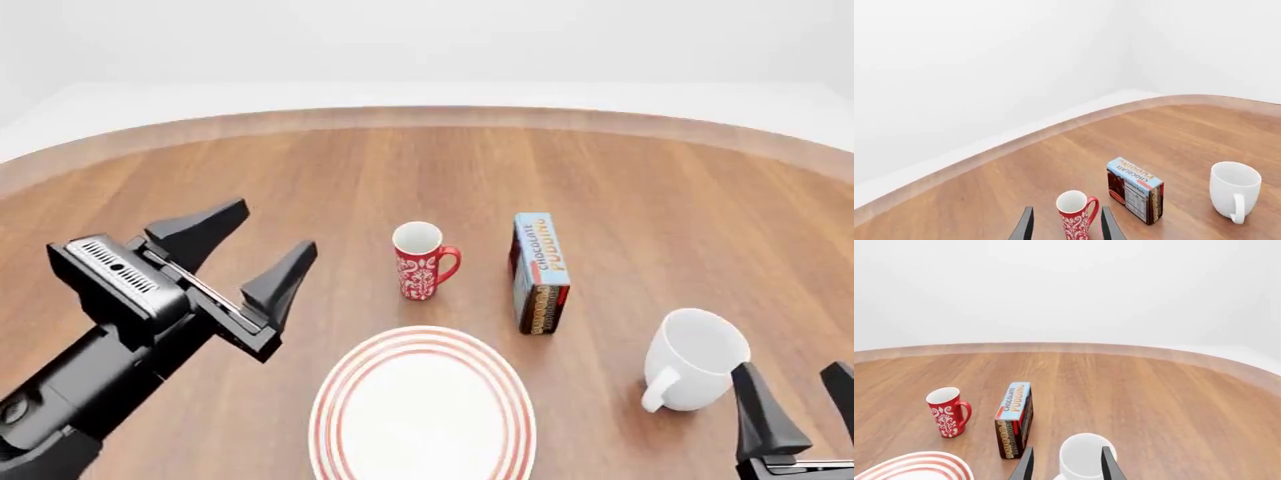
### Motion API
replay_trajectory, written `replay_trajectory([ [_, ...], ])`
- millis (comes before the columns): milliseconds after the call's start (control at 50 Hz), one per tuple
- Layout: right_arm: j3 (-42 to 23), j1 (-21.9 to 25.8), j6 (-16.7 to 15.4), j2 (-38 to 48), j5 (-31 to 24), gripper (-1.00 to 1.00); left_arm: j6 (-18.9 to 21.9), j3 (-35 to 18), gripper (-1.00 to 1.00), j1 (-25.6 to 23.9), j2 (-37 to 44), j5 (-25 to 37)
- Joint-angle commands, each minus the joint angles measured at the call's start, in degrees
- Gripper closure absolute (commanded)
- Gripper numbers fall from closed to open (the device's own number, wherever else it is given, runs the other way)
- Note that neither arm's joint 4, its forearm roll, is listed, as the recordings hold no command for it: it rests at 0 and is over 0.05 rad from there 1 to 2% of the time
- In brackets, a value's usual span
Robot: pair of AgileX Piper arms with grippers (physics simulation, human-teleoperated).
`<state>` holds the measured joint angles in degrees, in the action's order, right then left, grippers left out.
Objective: Pick up the white mug and put it on the plate, and put the chocolate pudding to the right of the plate.
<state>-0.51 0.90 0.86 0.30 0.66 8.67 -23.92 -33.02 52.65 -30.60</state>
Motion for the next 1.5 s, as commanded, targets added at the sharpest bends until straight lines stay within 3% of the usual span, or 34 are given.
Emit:
replay_trajectory([
  [20, 0.0, 0.0, 0.1, 0.1, 0.1, -1.00, 0.3, -2.8, -1.00, -3.3, 5.3, -1.8],
  [580, 0.1, 0.1, 0.1, 0.5, 0.5, -1.00, 0.1, -7.9, -1.00, -9.7, 14.6, -3.6],
  [1500, 0.1, 0.5, 0.1, 0.9, 0.9, -1.00, 1.3, -18.0, -1.00, -18.6, 28.8, -1.1],
])
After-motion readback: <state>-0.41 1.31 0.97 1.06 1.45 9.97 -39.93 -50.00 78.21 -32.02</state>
